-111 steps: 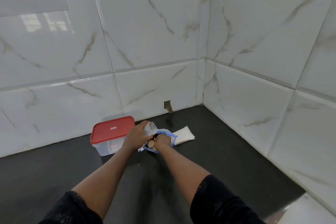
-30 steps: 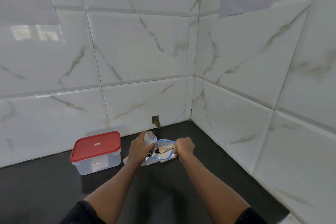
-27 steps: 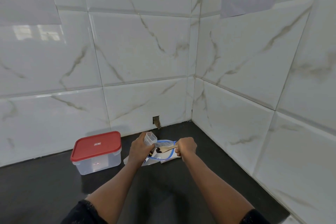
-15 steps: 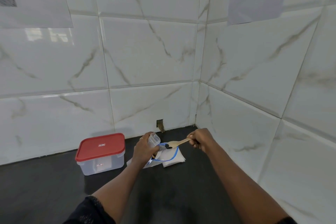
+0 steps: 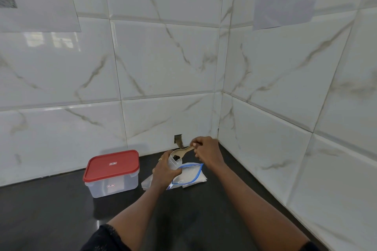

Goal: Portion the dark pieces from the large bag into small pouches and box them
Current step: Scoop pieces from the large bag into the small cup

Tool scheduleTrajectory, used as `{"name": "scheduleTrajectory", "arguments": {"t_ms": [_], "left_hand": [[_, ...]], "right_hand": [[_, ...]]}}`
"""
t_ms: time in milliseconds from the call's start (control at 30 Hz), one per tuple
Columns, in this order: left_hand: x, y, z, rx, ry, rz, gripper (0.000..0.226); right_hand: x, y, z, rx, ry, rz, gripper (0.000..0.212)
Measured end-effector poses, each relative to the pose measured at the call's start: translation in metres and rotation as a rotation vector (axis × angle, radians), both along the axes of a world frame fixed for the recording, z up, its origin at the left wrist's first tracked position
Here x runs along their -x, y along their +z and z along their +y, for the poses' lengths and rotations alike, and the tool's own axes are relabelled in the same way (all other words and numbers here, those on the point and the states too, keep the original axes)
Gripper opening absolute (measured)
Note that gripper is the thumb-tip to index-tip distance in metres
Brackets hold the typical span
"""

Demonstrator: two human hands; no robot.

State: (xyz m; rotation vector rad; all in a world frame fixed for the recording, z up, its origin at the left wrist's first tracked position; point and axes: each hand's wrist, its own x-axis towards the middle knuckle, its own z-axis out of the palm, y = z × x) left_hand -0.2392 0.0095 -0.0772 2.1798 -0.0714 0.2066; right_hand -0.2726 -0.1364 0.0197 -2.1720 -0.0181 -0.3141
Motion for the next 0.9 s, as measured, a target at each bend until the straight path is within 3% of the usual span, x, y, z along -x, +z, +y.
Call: {"name": "scheduleTrajectory", "arguments": {"t_ms": [200, 500, 667, 833, 900], "left_hand": [[0.001, -0.003, 0.001, 0.03, 0.007, -0.009, 0.071], [0.002, 0.004, 0.0, 0.05, 0.002, 0.009, 0.068], [0.007, 0.009, 0.003, 0.054, 0.001, 0.01, 0.066], [0.013, 0.013, 0.009, 0.041, 0.001, 0.019, 0.063], [0.013, 0.014, 0.014, 0.043, 0.007, 0.016, 0.058]], "right_hand": [[0.007, -0.002, -0.003, 0.26, 0.103, -0.173, 0.026], [0.009, 0.002, -0.007, 0.267, 0.181, -0.148, 0.027], [0.01, 0.004, -0.01, 0.248, 0.193, -0.072, 0.033], [0.01, 0.007, -0.013, -0.008, 0.059, -0.107, 0.023], [0.007, 0.01, -0.016, -0.026, 0.033, -0.081, 0.02]]}}
